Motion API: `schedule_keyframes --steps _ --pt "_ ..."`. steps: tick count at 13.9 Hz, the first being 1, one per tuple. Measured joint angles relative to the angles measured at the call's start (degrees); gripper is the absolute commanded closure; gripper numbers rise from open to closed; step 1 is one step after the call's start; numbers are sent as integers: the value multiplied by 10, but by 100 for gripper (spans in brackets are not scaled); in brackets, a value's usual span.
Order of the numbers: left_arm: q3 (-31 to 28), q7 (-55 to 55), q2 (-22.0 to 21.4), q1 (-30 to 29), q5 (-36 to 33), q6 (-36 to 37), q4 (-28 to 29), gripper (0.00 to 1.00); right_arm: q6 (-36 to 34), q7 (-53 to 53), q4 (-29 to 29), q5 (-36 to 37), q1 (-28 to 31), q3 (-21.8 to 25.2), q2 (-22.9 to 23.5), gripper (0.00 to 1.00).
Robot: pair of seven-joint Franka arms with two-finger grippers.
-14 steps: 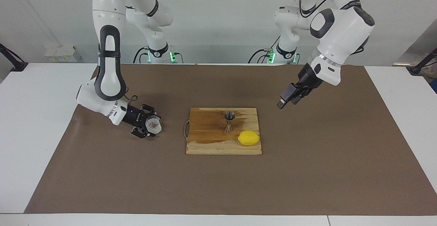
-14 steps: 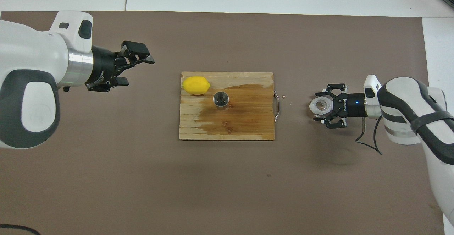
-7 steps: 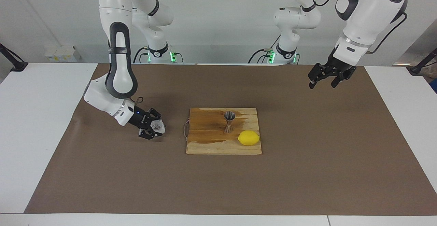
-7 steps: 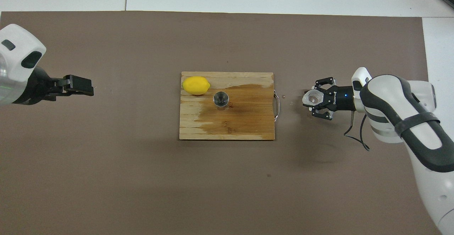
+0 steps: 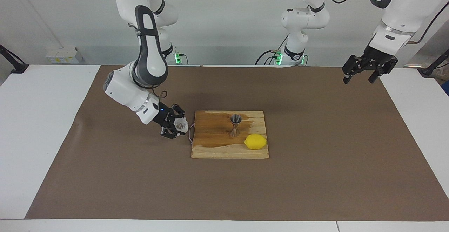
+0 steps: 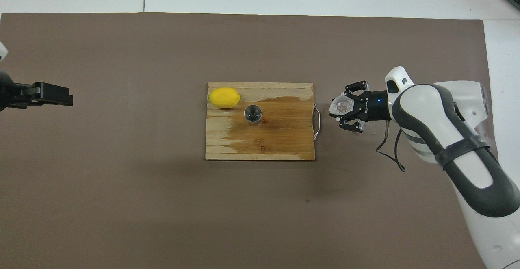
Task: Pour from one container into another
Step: 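Lift the white cup with the right gripper over the metal cup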
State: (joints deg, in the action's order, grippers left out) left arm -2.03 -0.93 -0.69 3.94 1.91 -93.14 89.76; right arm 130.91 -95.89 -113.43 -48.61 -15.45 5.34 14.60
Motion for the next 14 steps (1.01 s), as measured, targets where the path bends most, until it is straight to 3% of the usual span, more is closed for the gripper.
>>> schedule_keyframes --steps 3,9,14 --pt "2 2 23 0 -1 31 -36 0 12 116 22 89 -52 -1 -5 100" --pt "6 3 24 1 -1 45 -32 0 35 217 47 145 -104 -1 -5 100" --pt "5 3 23 1 -1 48 -31 0 42 328 69 275 -156 -1 -4 100"
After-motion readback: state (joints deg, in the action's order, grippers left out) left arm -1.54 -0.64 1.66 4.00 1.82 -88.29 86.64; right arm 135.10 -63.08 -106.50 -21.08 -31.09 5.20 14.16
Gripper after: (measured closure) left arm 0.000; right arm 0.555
